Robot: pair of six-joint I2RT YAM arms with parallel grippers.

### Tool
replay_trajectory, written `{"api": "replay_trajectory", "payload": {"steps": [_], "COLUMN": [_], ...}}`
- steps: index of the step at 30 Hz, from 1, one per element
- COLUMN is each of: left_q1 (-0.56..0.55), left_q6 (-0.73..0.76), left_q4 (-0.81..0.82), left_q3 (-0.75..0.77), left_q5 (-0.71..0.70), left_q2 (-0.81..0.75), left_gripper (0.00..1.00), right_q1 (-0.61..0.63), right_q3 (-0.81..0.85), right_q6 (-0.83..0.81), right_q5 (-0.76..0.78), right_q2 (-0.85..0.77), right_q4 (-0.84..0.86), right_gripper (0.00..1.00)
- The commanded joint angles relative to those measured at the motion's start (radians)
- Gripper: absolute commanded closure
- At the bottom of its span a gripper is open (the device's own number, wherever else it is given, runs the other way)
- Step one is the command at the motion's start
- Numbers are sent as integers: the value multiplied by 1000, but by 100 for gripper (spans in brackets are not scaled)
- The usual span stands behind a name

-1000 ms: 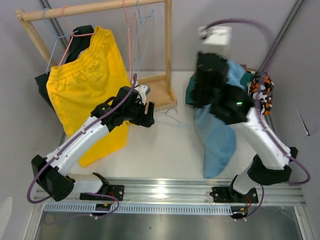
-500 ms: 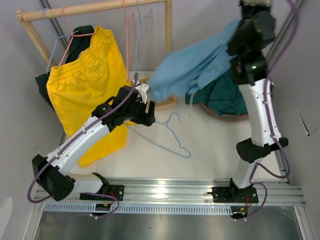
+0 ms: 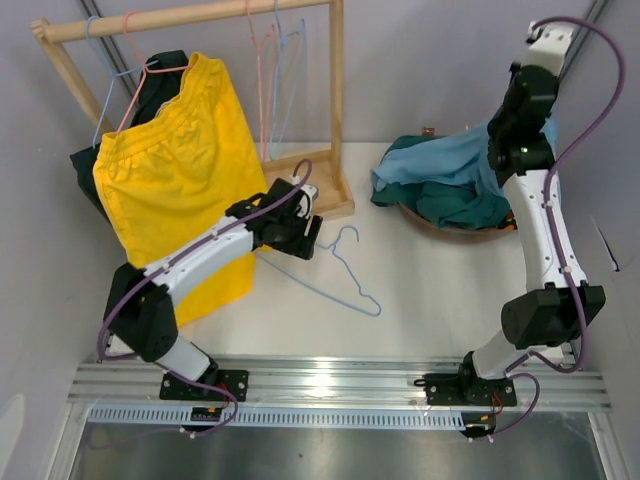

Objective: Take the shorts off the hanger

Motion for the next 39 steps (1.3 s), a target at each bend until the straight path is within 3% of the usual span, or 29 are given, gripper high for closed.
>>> {"api": "replay_trajectory", "payload": {"steps": [1,5,7,8,9,10,14,22,39], "left_q1": [-2,-2,-2,-2,1,4,21,31,79], "left_q6": [23,95,138,191,205,234,305,389,429], "left_q4": [7,-6,-7,-4,8,8,19,-21,-50], "left_q3": [64,160,199,217,222,239,280,353,428], "left_q5": [-99,-173,-188,-182,-167,-145,-67,-9,143], "left_q2": [93,211,239,254,273,283,343,483,639], "left_gripper": [26,29,33,35,35,35,35,37,38], "right_q1": [-22,-33,-33,-33,-34,-34,-34,-39,-39], "right_q3": [-172,-349,-442,-474,-502,-531,-657,-752,-780], "right_q6": [211,331,384,400,412,423,466,486,530], "right_q5": [-93,-197,-251,-272,-294,-311,-355,-392,-447], "right_q2": [-118,-210,-239,-256,-288,-304,-368,-456,-479], "right_q4": [36,-18,-36,-39,-38,-38,-38,-72,-76], "right_gripper": [100,98,67,44,12,1,1,1,1]}}
